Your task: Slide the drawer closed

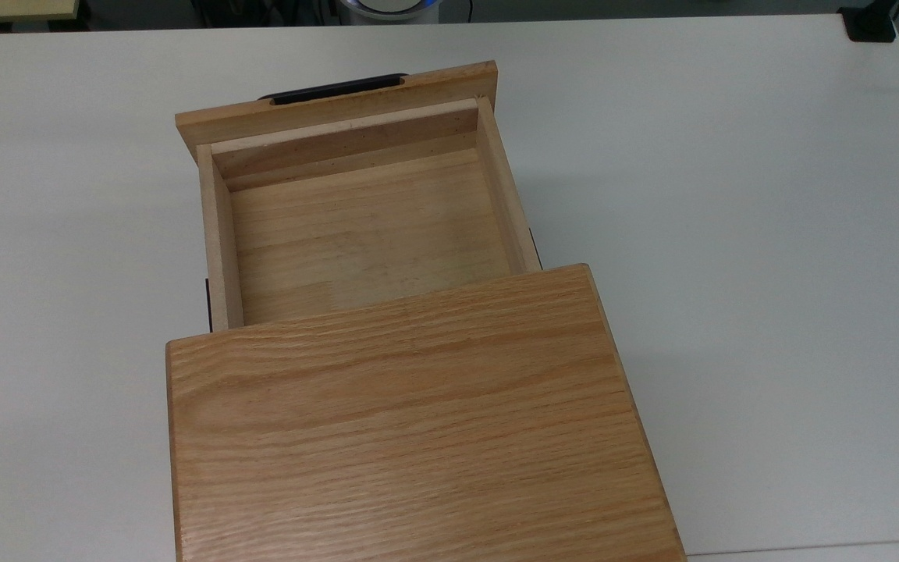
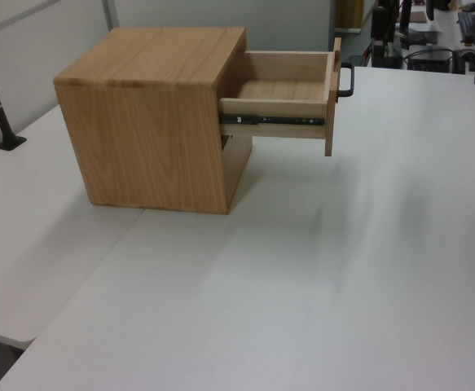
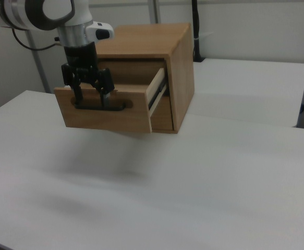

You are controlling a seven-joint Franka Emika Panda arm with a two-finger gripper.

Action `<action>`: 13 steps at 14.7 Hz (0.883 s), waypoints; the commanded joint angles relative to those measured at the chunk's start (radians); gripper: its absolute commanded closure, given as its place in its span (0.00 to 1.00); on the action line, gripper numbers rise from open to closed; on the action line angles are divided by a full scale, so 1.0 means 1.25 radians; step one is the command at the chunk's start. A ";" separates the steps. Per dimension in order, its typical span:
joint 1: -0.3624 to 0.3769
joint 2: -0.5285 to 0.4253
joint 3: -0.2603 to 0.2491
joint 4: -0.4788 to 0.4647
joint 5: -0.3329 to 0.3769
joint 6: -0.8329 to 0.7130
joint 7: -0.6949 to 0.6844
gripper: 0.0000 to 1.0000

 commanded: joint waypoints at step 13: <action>-0.002 0.025 0.006 0.018 0.001 -0.021 -0.034 0.33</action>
